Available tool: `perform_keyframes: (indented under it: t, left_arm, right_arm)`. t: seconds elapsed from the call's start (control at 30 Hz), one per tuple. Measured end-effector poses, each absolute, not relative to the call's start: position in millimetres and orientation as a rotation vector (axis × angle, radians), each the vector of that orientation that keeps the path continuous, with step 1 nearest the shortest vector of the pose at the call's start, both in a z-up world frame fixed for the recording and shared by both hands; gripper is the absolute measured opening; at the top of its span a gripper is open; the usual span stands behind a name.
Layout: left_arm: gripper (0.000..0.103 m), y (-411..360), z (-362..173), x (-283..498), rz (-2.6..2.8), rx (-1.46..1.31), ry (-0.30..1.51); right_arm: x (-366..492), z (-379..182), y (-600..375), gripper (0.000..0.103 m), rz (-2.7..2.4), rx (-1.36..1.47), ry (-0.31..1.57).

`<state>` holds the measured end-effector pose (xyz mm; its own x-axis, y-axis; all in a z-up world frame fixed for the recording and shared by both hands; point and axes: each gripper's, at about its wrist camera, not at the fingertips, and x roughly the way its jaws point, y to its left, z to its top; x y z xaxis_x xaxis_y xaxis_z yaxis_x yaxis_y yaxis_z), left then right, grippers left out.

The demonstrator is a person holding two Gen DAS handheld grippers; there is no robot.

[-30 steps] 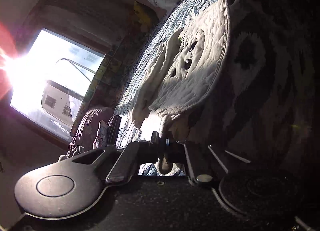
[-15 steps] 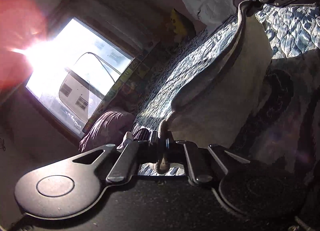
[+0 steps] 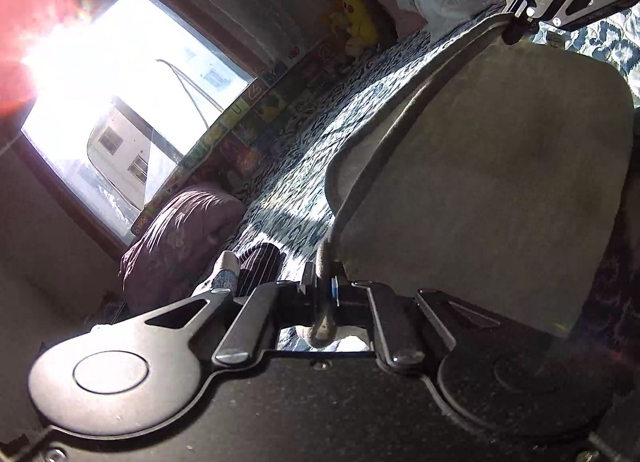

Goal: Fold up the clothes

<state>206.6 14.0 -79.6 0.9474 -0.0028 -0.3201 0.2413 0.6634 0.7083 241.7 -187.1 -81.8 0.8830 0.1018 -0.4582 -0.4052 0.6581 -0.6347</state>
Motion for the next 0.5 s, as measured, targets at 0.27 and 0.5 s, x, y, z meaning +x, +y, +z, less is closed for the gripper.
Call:
perform_keyframes:
  t: [0.27, 0.5]
  left_arm:
    - [0.008, 16.7, -113.6, 255.5, -0.151, 0.769, 0.398]
    - [0.04, 51.4, -86.7, 221.3, 0.08, 0.472, 0.327]
  right_arm:
    - [293.9, -116.6, -187.0, 0.011, 0.308, -0.648, 0.527]
    - [254.9, -99.9, -200.8, 0.038, 0.141, -0.504, 0.394]
